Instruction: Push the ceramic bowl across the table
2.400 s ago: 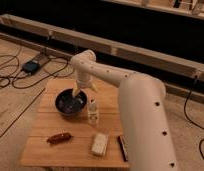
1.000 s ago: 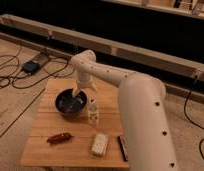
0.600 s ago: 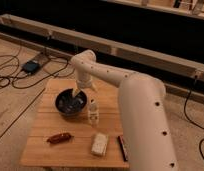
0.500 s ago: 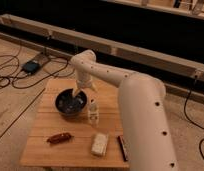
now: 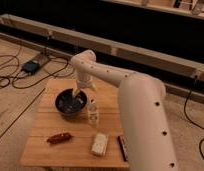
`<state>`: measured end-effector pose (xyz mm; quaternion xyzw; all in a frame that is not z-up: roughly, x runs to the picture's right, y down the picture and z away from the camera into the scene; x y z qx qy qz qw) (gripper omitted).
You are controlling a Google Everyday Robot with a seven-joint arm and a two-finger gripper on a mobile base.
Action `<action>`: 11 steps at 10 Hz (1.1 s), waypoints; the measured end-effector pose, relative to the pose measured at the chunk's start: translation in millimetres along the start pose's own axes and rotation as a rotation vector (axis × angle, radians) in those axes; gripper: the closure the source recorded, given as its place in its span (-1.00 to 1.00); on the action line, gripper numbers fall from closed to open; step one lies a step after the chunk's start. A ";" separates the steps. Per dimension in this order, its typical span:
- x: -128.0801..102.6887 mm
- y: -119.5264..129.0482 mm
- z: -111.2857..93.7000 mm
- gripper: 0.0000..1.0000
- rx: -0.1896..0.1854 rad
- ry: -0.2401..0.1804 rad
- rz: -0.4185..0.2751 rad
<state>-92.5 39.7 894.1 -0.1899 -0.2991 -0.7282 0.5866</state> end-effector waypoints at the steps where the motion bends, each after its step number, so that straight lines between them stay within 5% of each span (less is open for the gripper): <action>1: 0.3 0.1 0.9 -0.60 -0.001 -0.001 0.000; 6: -1.4 12.6 46.4 -0.60 -0.038 -0.031 0.018; 11: -0.5 38.4 63.5 -0.60 -0.105 -0.034 0.048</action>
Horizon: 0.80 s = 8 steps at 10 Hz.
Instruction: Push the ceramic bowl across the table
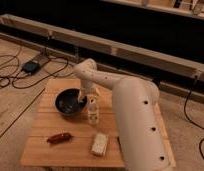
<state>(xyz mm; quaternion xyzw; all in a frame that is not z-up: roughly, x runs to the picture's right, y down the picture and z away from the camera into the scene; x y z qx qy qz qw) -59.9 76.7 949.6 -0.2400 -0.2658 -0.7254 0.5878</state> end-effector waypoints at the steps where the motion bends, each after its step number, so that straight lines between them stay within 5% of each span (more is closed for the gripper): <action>1: 0.2 8.5 1.2 -0.60 -0.021 0.000 0.009; 8: -8.6 70.5 9.5 -0.60 -0.148 -0.037 0.074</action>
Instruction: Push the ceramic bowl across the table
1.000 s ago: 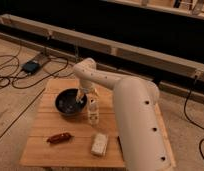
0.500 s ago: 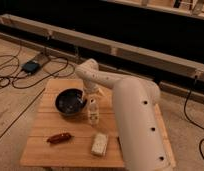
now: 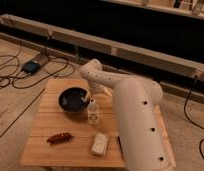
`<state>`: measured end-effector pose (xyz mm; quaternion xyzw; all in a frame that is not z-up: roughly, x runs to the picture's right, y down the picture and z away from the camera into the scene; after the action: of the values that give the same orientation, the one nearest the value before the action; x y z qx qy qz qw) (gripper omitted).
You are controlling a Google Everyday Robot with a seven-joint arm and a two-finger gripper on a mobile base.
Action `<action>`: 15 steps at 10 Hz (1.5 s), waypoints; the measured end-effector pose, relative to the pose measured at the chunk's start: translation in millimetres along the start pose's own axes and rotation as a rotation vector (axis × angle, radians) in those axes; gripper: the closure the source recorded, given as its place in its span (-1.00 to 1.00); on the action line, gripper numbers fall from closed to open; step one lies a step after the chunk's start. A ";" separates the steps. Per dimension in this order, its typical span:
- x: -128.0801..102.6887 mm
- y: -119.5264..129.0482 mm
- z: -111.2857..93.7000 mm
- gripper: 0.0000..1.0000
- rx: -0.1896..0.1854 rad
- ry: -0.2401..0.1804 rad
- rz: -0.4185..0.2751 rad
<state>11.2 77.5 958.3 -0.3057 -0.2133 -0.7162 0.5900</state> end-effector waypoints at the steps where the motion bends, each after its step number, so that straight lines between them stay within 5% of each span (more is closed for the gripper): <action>1: -0.2 6.7 1.7 -0.60 -0.009 -0.004 0.009; 15: -3.0 78.9 -6.2 -0.60 -0.112 -0.028 0.097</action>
<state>87.4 58.7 947.4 -0.3581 -0.1660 -0.6932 0.6031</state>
